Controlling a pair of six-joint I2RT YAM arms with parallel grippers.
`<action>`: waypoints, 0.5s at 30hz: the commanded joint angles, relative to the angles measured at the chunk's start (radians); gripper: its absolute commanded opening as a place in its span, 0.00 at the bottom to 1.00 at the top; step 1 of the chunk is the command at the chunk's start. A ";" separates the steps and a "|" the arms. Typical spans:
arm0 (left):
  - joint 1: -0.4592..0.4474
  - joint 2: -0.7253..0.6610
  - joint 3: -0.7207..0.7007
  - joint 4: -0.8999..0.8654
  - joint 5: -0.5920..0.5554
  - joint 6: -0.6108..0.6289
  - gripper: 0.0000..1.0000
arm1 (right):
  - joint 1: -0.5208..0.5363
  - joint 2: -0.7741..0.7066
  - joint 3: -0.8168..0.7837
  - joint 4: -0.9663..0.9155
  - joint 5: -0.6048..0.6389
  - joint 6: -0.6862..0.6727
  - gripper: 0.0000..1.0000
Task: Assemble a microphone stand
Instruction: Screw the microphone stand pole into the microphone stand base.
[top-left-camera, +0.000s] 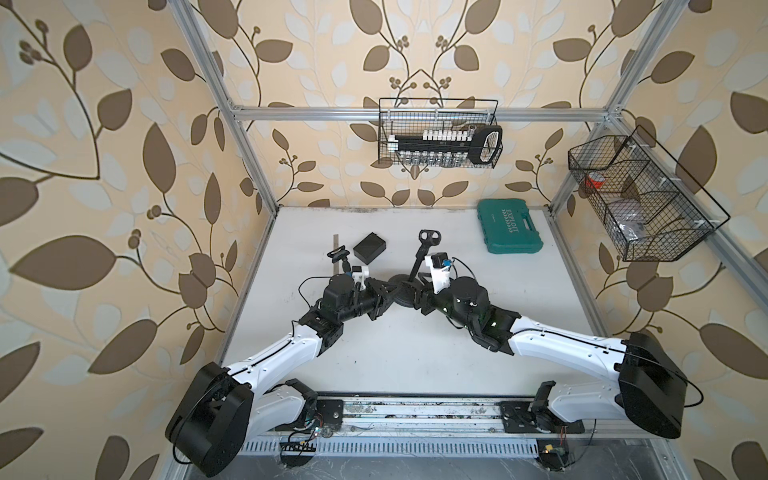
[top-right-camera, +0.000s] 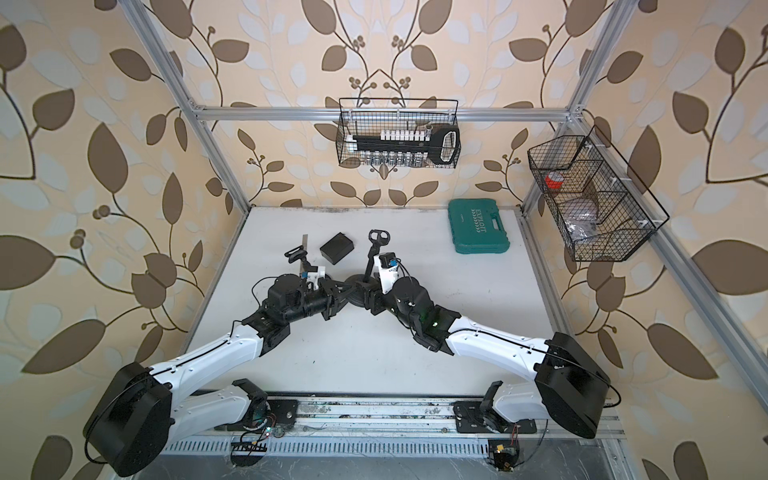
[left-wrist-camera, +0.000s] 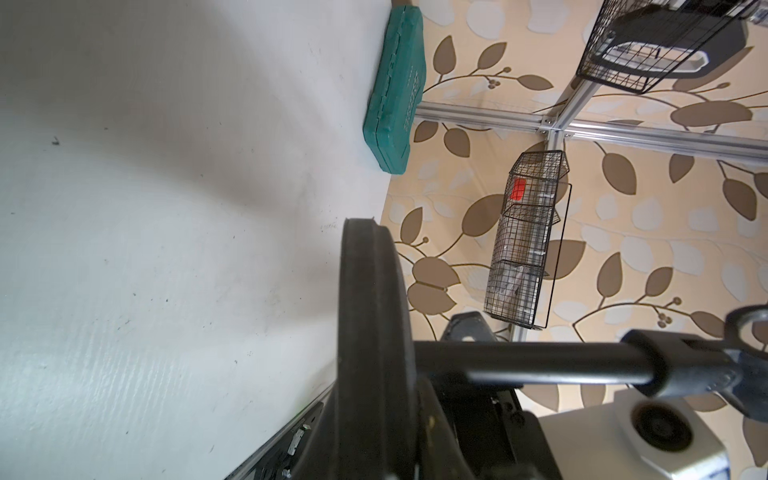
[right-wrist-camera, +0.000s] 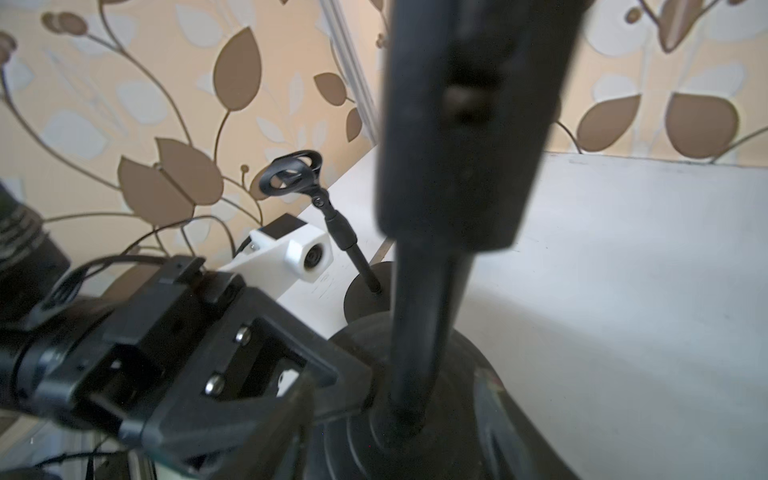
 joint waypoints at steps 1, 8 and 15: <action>0.013 -0.044 0.056 0.116 -0.008 0.033 0.00 | -0.037 -0.053 -0.025 -0.013 -0.224 -0.132 0.74; 0.021 -0.021 0.064 0.120 0.045 0.006 0.00 | -0.225 -0.046 -0.086 0.134 -0.559 -0.142 0.68; 0.028 -0.009 0.071 0.125 0.105 -0.013 0.00 | -0.302 0.013 -0.056 0.183 -0.737 -0.152 0.60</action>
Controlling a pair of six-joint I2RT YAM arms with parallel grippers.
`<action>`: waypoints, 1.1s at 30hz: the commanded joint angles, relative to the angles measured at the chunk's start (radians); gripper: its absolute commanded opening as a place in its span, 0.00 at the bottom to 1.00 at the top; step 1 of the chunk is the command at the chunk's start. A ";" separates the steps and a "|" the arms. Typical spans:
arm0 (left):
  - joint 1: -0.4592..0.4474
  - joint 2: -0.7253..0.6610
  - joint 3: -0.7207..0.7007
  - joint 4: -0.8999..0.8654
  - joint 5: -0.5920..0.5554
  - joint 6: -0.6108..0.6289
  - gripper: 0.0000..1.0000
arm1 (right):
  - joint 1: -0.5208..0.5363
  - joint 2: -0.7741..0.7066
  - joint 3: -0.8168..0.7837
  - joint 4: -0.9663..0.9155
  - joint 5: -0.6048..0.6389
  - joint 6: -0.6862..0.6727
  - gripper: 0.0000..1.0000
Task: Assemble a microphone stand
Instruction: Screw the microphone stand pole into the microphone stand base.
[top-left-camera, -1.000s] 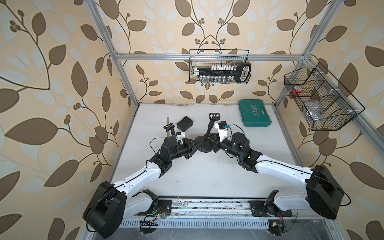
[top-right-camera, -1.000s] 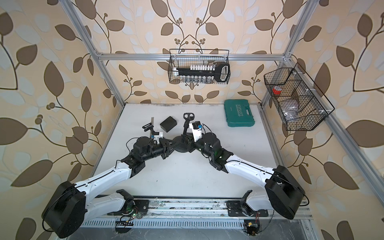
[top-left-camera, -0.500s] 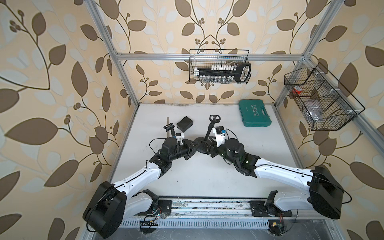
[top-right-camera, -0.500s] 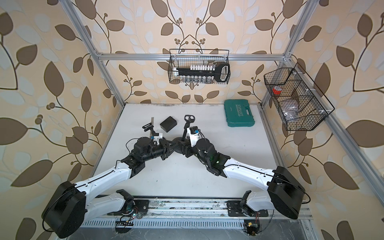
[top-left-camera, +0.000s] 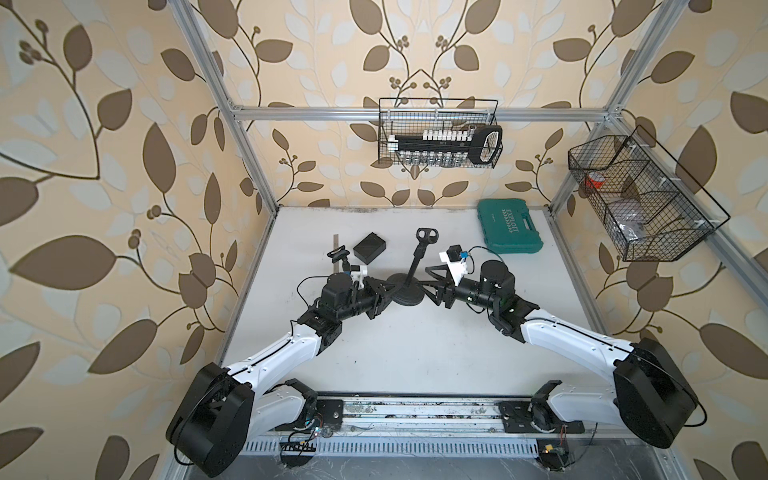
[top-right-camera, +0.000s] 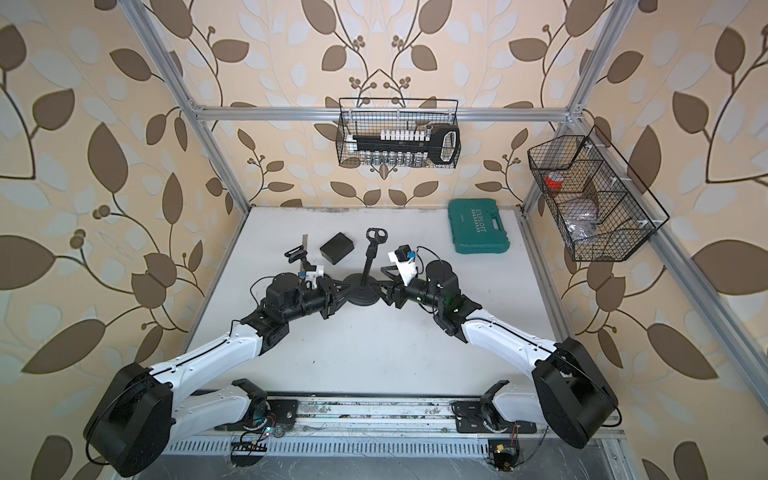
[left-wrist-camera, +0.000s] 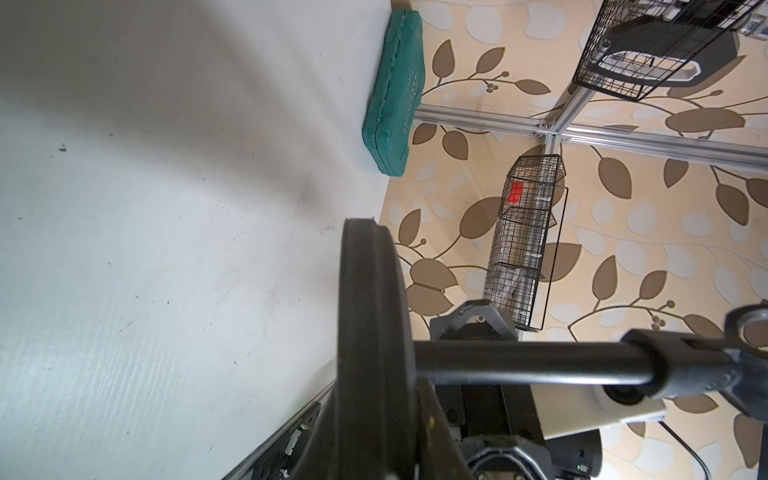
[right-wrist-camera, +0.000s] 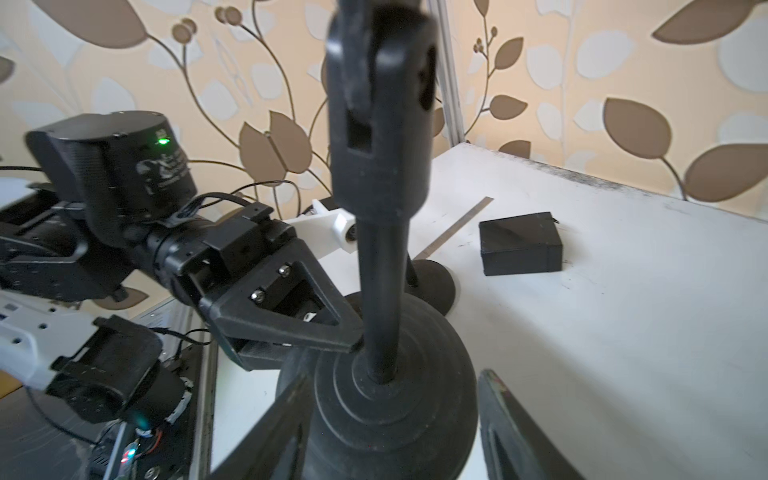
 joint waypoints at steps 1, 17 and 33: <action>0.014 -0.003 0.072 0.137 0.080 -0.011 0.00 | -0.019 0.039 0.020 0.058 -0.151 -0.013 0.58; 0.014 0.045 0.072 0.201 0.138 -0.080 0.00 | -0.029 0.177 0.088 0.133 -0.240 -0.011 0.33; 0.040 0.026 0.071 0.217 0.140 -0.026 0.00 | 0.208 0.102 -0.015 0.052 0.454 0.116 0.00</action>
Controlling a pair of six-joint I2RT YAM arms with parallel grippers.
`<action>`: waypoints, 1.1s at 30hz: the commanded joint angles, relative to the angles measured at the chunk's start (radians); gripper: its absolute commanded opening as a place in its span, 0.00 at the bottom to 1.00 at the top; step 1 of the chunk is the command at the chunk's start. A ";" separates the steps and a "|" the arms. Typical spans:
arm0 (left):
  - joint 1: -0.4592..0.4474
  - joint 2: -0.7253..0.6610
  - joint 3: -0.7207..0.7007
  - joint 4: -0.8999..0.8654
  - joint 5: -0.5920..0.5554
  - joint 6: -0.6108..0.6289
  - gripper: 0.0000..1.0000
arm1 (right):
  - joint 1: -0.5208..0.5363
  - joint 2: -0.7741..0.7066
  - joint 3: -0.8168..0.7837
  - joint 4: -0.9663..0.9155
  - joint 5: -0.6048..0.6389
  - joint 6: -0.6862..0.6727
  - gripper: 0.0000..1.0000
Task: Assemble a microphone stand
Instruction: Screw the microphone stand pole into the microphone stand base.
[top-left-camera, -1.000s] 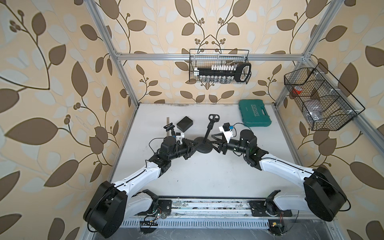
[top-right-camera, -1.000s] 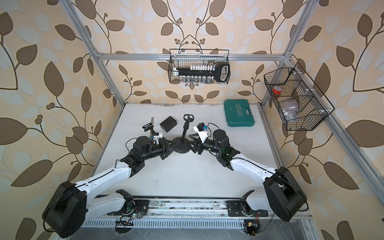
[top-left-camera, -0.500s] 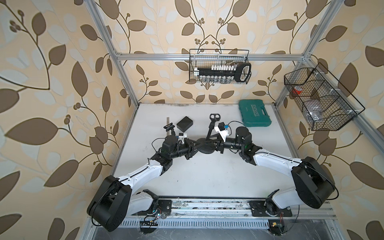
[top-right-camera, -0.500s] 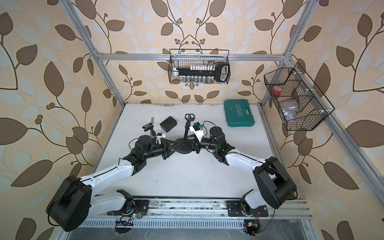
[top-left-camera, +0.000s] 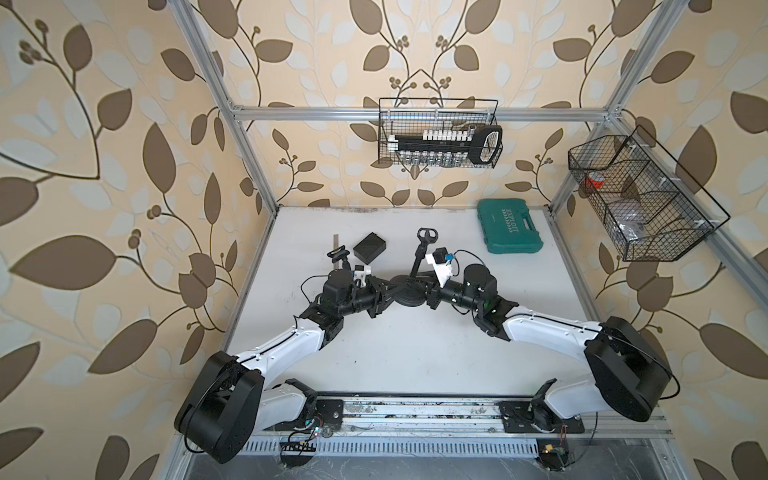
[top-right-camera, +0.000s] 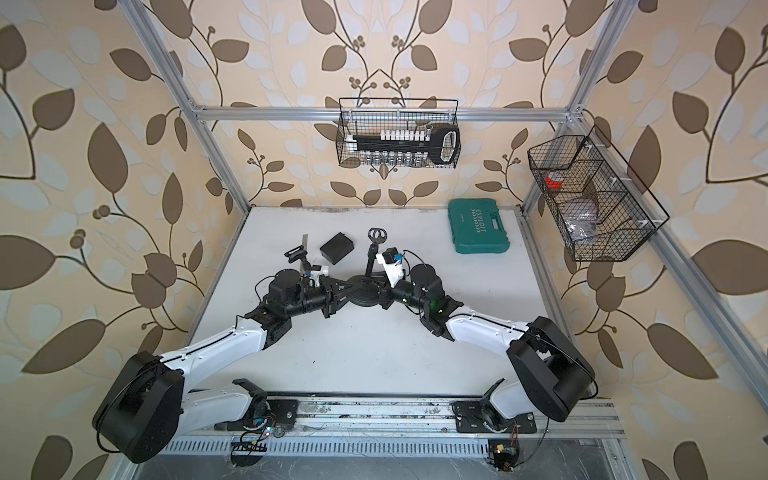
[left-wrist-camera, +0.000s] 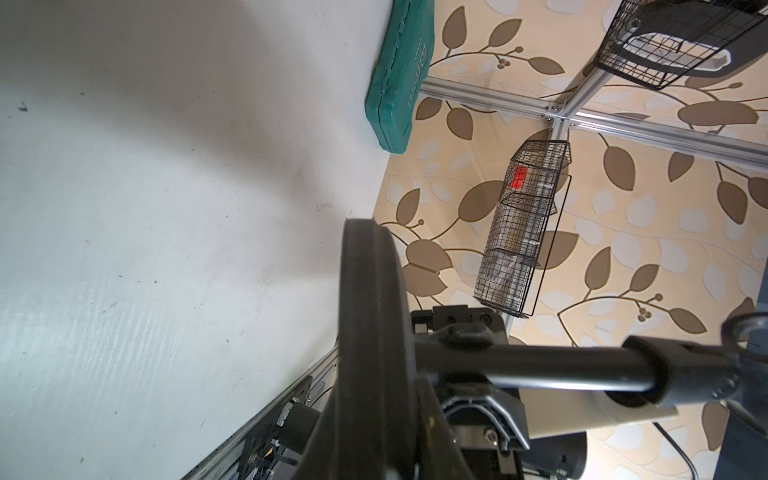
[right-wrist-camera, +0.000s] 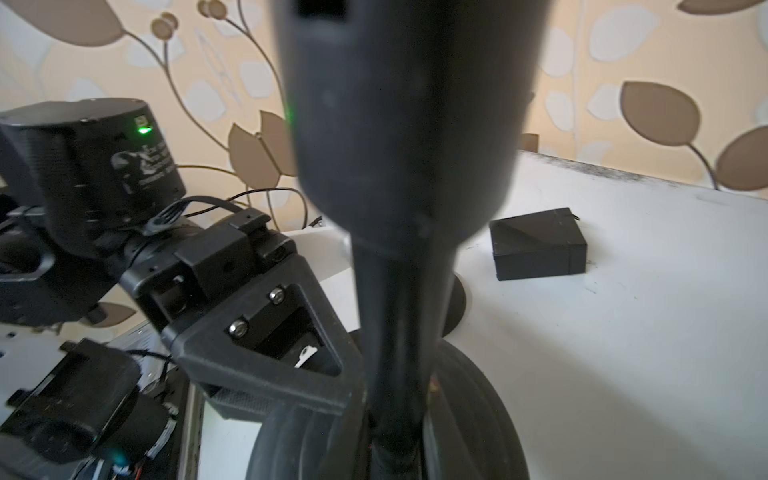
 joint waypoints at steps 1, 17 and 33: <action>0.022 -0.044 0.055 0.182 0.046 0.005 0.00 | 0.117 -0.031 -0.025 -0.098 0.330 0.070 0.00; 0.077 -0.031 0.055 0.155 0.093 -0.001 0.00 | 0.115 -0.083 0.022 -0.190 0.176 -0.029 0.71; 0.078 0.013 0.097 0.113 0.251 0.010 0.00 | -0.155 0.012 0.052 0.015 -0.479 -0.116 0.61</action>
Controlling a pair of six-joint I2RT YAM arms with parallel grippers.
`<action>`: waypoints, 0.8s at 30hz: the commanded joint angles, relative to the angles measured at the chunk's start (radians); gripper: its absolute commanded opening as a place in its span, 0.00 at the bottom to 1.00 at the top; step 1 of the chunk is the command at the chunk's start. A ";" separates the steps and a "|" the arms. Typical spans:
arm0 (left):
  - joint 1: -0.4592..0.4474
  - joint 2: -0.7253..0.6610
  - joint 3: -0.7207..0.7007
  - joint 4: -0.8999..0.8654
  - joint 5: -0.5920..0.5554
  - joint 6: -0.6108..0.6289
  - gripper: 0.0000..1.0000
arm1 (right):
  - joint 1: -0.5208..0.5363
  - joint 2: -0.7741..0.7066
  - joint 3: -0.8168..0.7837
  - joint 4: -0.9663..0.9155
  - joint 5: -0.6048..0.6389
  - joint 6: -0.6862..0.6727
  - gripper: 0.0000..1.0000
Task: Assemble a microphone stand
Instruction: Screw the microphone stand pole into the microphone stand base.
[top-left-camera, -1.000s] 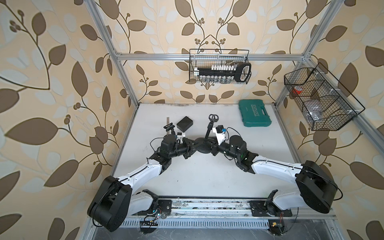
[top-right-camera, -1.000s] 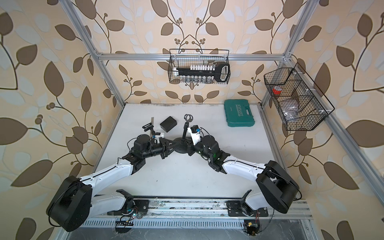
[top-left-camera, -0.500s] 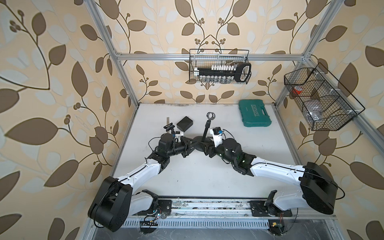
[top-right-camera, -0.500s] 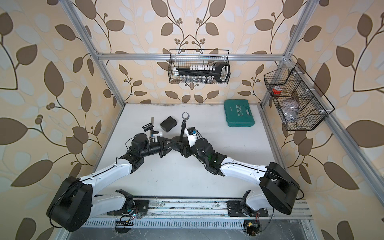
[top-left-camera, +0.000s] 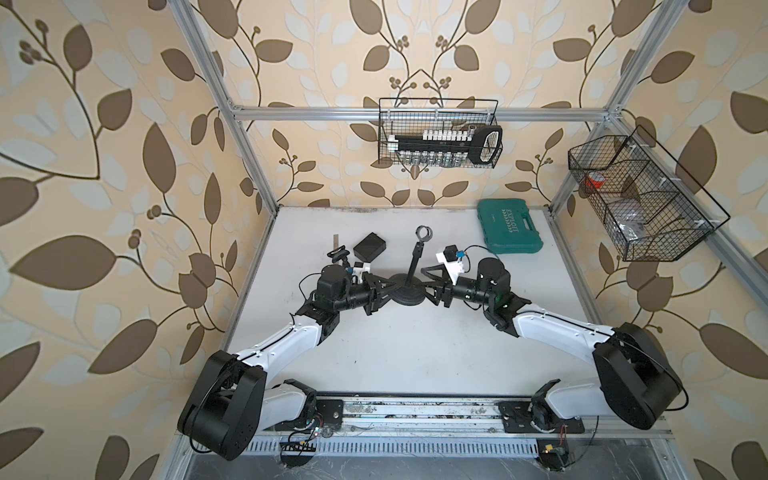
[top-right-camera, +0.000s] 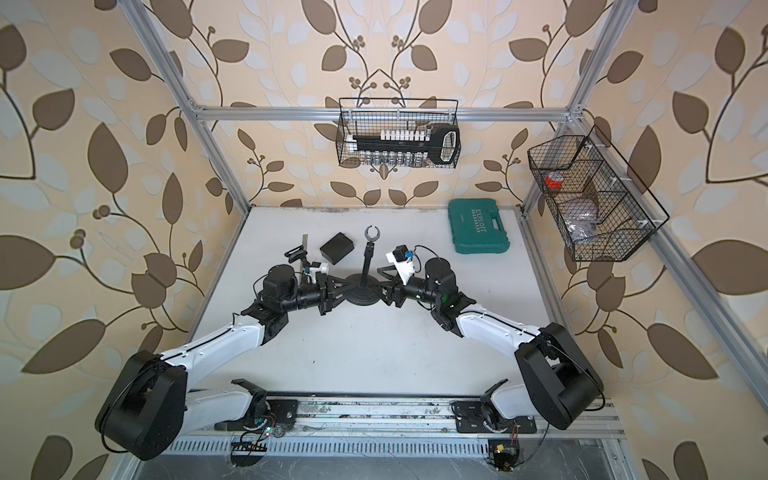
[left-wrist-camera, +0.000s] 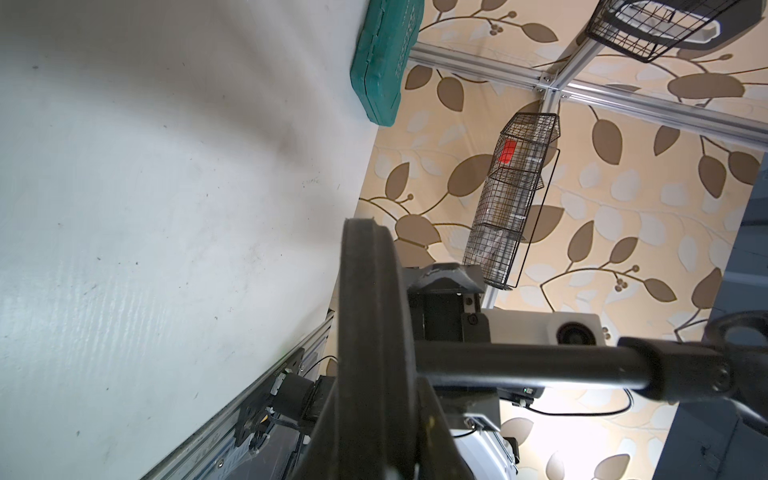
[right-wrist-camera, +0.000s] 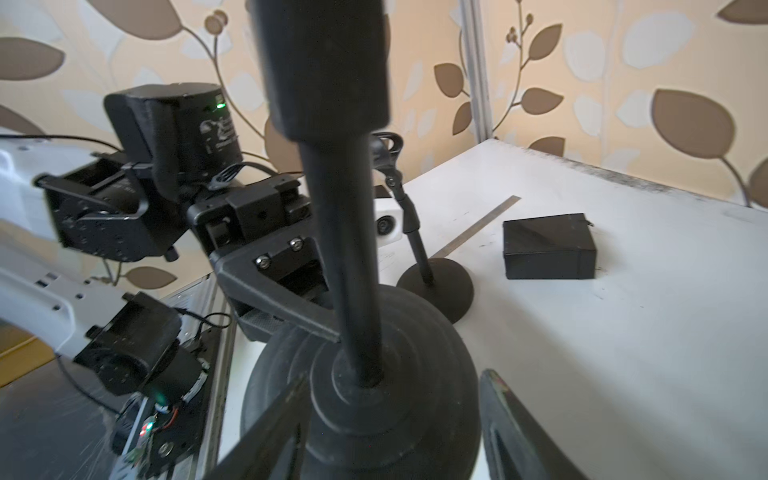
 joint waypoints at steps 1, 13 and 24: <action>0.005 -0.006 0.080 0.092 0.090 0.014 0.00 | -0.004 0.044 0.064 0.045 -0.167 -0.040 0.59; 0.005 0.014 0.095 0.082 0.123 0.014 0.00 | -0.006 0.105 0.085 0.154 -0.216 0.006 0.44; 0.005 0.017 0.095 0.092 0.125 0.011 0.00 | -0.014 0.103 0.074 0.174 -0.189 0.034 0.20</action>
